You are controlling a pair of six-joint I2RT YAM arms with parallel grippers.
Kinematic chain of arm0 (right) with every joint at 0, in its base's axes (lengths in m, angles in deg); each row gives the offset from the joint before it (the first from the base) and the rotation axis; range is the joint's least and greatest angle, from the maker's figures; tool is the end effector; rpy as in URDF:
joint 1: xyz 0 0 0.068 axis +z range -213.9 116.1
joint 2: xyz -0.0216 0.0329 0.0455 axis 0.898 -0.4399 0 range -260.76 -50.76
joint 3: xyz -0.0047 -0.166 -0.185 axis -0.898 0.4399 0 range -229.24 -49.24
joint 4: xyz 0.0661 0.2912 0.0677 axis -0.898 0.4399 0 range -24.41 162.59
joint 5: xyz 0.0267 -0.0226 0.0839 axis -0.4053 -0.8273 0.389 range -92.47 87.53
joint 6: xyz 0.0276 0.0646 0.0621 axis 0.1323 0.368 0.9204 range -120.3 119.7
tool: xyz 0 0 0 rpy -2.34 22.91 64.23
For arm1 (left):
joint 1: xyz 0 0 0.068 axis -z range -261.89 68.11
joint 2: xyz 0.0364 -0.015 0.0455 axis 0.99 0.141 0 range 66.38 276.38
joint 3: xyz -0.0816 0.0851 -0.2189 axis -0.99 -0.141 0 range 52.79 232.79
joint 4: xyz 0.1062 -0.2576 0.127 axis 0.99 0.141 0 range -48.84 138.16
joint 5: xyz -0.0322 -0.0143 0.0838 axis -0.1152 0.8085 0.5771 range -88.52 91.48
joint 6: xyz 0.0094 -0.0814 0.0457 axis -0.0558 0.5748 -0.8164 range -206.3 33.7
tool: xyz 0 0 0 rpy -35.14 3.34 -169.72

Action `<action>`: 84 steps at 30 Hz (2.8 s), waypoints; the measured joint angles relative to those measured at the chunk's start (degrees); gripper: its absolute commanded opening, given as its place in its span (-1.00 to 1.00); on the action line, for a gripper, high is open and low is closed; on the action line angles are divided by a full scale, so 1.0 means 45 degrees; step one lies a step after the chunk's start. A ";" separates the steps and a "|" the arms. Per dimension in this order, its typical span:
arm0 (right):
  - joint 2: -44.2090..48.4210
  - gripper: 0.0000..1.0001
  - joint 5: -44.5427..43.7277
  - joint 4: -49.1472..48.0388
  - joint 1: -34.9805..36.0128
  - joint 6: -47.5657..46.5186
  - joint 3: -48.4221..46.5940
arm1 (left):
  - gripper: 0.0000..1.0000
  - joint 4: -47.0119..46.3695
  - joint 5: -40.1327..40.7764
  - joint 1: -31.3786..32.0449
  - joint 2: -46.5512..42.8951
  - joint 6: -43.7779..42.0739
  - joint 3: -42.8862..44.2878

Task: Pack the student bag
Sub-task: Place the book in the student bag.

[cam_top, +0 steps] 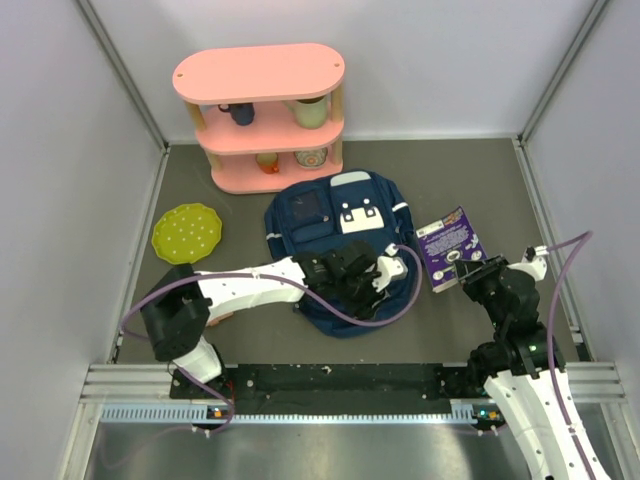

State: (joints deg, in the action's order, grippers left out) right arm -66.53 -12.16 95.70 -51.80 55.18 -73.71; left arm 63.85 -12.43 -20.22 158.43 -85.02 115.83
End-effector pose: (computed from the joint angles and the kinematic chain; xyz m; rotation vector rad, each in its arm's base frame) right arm 0.2147 0.0313 0.2245 0.8408 1.8032 0.6135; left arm 0.1767 -0.3705 0.1405 1.4008 2.1885 -0.7408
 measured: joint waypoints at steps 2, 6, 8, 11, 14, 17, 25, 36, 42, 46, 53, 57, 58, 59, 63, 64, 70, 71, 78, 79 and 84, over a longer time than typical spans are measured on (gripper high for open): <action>0.0000 -1.00 0.0005 0.0000 0.0000 0.0000 0.0000 | -0.16 0.0238 -0.0005 0.0000 0.0301 0.0000 0.0321; 0.0000 -1.00 0.0019 0.0000 0.0000 0.0005 0.0000 | -0.39 0.0617 0.0015 0.0010 0.0928 0.0000 0.0903; 0.0000 -1.00 0.0024 0.0000 0.0000 0.0000 0.0000 | -0.42 0.0719 0.0083 0.0029 0.1137 -0.0015 0.1049; 0.0000 -1.00 0.0029 0.0000 0.0000 0.0000 0.0000 | -0.48 0.0855 0.0345 0.0063 0.1326 -0.0019 0.1151; -0.0005 -1.00 0.0029 0.0000 0.0000 0.0000 0.0000 | -0.51 0.0903 0.0612 0.0073 0.1326 0.0010 0.1175; -0.0015 -1.00 0.0039 -0.0005 0.0000 0.0000 0.0000 | -0.09 0.0981 0.0962 0.0102 0.1331 0.0015 0.1214; -0.0039 -1.00 0.0087 -0.0005 0.0000 0.0005 0.0000 | -0.26 0.1350 0.1049 0.0282 0.1331 0.0044 0.1277; -0.0117 -1.00 0.0131 0.0015 0.0000 0.0005 0.0000 | -1.00 0.1384 0.1724 0.0282 0.1413 0.0136 0.1302; -0.0044 -1.00 0.0151 0.0476 0.0000 -0.0131 -0.0019 | -1.00 0.1749 0.2803 0.0296 0.1044 0.0568 0.1744; 0.0699 -1.00 0.0102 0.1321 0.0000 -0.0121 -0.0087 | -1.00 0.2239 0.3983 0.0248 0.0554 0.0903 0.2778; 0.2472 -1.00 -0.0287 0.2506 0.0005 0.0097 -0.0602 | -1.00 0.2365 0.5236 -0.0447 -0.0039 0.1666 0.4595; 0.2579 -1.00 -0.0107 0.2973 0.0000 0.0306 -0.1083 | -1.00 0.2191 0.5552 -0.1122 -0.0539 0.2341 0.4877; 0.2657 -1.00 0.0044 0.2997 0.0005 0.0393 -0.1098 | -1.00 0.2152 0.5600 -0.1224 -0.0661 0.2433 0.4877; 0.2735 -1.00 0.0219 0.3060 0.0000 0.0500 -0.1098 | -1.00 0.2089 0.5673 -0.1341 -0.0806 0.2569 0.4877; 0.2948 -1.00 0.1418 0.3162 0.0000 0.1059 -0.1064 | -1.00 0.1802 0.5926 -0.1443 -0.1263 0.2914 0.4872; 0.2987 -1.00 0.1855 0.3104 0.0000 0.1219 -0.1025 | -1.00 0.1710 0.5979 -0.1443 -0.1355 0.3011 0.4862; 0.3050 -1.00 0.4619 0.1875 0.0005 0.2336 0.0214 | -1.00 0.0976 0.5931 -0.1467 -0.1744 0.3356 0.4503; 0.3026 -1.00 0.4993 0.1666 0.0005 0.2516 0.0476 | -1.00 0.0884 0.5882 -0.1467 -0.1758 0.3385 0.4439; 0.1579 -1.00 0.6878 -0.2195 0.0010 0.4080 0.2487 | -1.00 0.0272 0.5285 -0.1457 -0.1831 0.3599 0.4124; 0.1088 -1.00 0.7062 -0.3041 0.0005 0.4376 0.2803 | -1.00 0.0209 0.5251 -0.1447 -0.1846 0.3609 0.4109; -0.0850 -1.00 0.7257 -0.5115 0.0015 0.4833 0.3196 | -1.00 -0.0010 0.4983 -0.1428 -0.2021 0.3657 0.3997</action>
State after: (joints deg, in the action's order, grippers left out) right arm -70.35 20.49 72.68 -51.74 76.93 -59.33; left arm 63.81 9.99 -26.65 149.34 -68.56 133.82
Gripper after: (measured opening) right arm 0.230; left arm 0.009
